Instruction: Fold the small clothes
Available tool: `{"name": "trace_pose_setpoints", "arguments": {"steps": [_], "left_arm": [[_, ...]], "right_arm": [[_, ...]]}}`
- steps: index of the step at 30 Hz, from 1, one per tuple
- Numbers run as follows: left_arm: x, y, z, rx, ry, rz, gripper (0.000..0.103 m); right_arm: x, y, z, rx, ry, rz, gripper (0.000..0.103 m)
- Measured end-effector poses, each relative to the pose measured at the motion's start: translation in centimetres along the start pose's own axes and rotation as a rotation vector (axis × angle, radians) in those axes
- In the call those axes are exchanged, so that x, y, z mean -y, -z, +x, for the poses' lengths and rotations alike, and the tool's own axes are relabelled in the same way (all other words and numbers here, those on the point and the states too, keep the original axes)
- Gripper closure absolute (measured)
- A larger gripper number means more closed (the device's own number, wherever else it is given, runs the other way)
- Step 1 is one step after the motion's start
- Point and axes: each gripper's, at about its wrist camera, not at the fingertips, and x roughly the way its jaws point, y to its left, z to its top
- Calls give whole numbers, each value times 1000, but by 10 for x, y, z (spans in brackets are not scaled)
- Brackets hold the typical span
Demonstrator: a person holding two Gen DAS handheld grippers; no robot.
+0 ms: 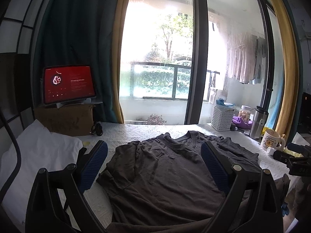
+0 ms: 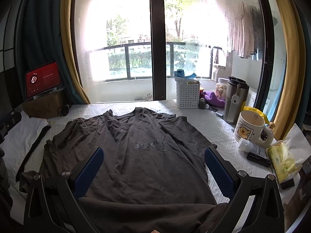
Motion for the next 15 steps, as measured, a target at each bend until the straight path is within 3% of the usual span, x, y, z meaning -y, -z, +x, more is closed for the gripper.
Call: {"name": "trace_pose_setpoints", "arguments": {"steps": [15], "left_arm": [[-4, -2, -2, -9, 0, -13, 7]], "right_arm": [[1, -1, 0, 3, 2, -1, 0]]}}
